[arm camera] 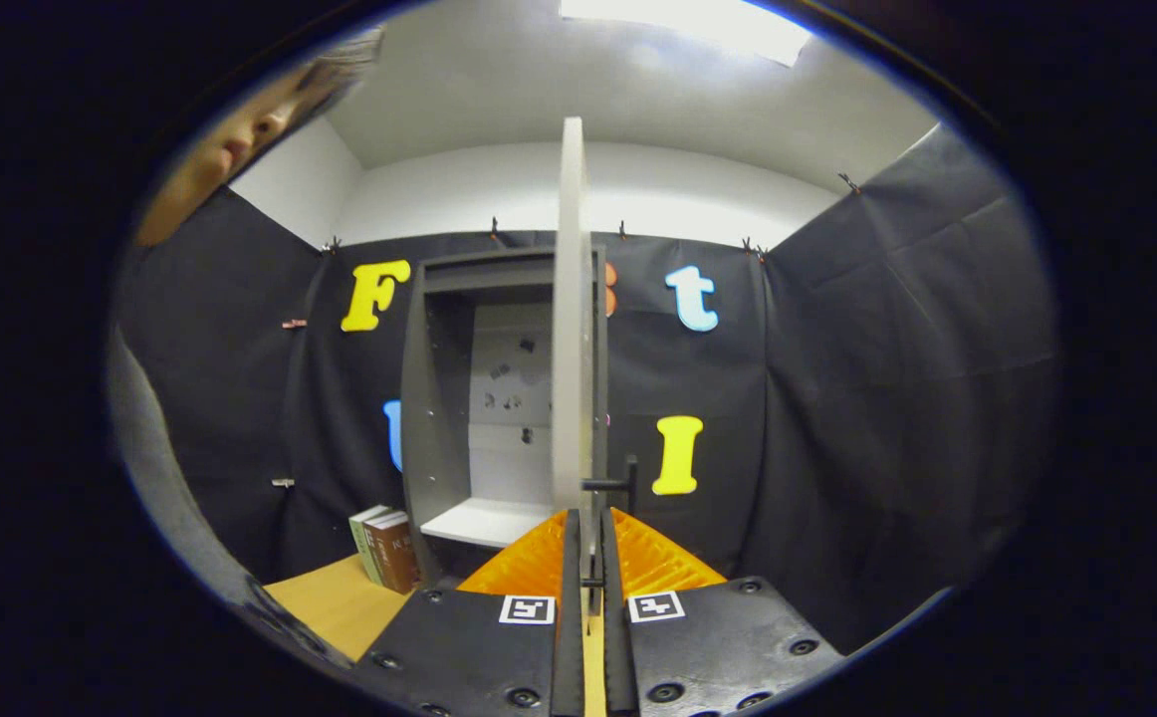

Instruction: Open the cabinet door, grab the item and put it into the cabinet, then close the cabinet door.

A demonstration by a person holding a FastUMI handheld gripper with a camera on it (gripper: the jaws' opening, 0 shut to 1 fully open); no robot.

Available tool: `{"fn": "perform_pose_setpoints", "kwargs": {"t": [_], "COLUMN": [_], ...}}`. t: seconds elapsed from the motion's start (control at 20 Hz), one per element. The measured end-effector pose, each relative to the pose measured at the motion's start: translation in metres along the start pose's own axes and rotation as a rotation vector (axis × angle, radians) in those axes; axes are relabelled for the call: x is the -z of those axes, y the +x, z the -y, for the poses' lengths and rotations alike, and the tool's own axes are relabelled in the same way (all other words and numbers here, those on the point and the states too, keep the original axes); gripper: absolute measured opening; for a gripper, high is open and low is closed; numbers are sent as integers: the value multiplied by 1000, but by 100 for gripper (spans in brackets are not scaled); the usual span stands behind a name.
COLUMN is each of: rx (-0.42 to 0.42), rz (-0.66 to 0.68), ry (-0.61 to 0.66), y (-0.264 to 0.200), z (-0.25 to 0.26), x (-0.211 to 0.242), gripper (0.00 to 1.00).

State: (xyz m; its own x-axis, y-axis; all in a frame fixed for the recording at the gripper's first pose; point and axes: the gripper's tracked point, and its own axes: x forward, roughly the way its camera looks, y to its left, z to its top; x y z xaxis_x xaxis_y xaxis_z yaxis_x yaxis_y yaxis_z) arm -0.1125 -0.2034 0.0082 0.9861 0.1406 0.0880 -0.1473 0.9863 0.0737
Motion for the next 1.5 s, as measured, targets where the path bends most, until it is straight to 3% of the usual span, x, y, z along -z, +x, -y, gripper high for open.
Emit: {"fn": "perform_pose_setpoints", "kwargs": {"t": [0.3,0.35,0.45,0.55,0.7,0.75,0.95,1.05,1.3,1.5], "rx": [-30,-31,-58,-71,10,35,98,134,123,151], "rz": [-31,-50,-109,-198,-383,-429,-655,-745,-984,-1125], "ry": [-27,-38,-22,16,-7,-5,105,101,76,152], "y": [17,23,33,40,51,51,37,31,-5,-27], "z": [-74,-86,-118,-140,-143,-144,-156,-155,-162,-159], "x": [26,33,57,96,170,192,285,328,422,493], "gripper": [12,17,38,60,61,65,66,71,89,91]}}
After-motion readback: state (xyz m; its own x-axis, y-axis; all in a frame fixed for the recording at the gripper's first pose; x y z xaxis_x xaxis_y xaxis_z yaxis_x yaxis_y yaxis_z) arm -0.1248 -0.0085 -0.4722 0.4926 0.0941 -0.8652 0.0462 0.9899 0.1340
